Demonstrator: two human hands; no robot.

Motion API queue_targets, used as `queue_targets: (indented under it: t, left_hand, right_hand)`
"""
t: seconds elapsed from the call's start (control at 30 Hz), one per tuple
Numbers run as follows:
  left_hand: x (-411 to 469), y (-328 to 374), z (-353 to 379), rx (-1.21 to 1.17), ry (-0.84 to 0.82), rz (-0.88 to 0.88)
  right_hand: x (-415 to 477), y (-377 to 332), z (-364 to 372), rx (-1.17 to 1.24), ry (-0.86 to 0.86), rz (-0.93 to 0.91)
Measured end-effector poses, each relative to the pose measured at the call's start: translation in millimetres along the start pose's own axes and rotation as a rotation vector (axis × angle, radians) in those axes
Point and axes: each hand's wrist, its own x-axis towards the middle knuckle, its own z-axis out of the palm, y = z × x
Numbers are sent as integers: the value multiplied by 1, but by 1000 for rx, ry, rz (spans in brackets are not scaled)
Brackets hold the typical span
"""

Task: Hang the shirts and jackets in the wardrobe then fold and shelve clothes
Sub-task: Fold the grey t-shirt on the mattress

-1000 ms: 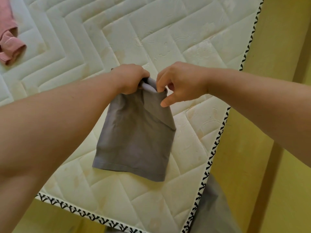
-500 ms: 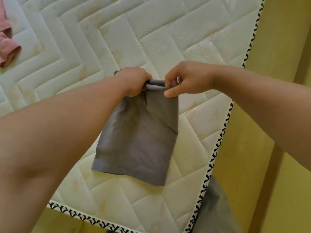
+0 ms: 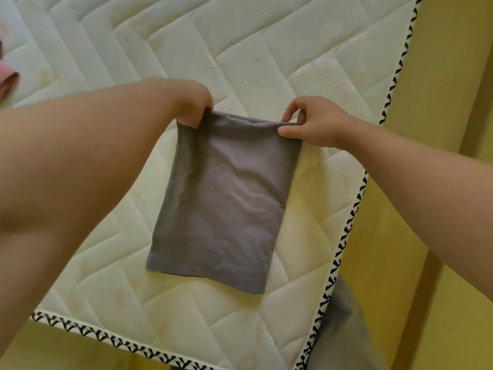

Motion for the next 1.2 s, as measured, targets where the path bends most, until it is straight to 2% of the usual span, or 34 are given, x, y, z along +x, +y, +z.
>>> queue_targets:
  t: [0.33, 0.5, 0.53, 0.6, 0.67, 0.73, 0.83, 0.93, 1.03, 1.2]
  left_hand:
    - [5, -12, 25, -292, 137, -204]
    - [-1, 0, 25, -256, 173, -300]
    - [-4, 8, 25, -203, 233, -333]
    - [-15, 30, 29, -139, 485, -340]
    - [-38, 65, 46, -167, 747, -202]
    - [-65, 107, 82, -197, 841, -105]
    - [-97, 162, 140, -349, 696, -313]
    - [-90, 192, 169, -510, 562, -490]
    - [-68, 198, 179, -479, 473, -528]
    - [-62, 199, 186, -531, 460, -507]
  right_hand:
    - [9, 11, 17, 110, 217, 182]
    - [10, 4, 25, 74, 248, 198]
    - [10, 3, 25, 31, 224, 192]
    - [10, -1, 24, -100, 154, 156]
    - [12, -6, 27, -238, 117, 102]
    - [19, -16, 34, -340, 122, 44]
    - [34, -35, 46, -433, 83, -38]
    - [51, -45, 49, -501, -2, -76]
    - [53, -53, 45, -550, -34, -156]
    - [-9, -80, 58, -549, 87, -400]
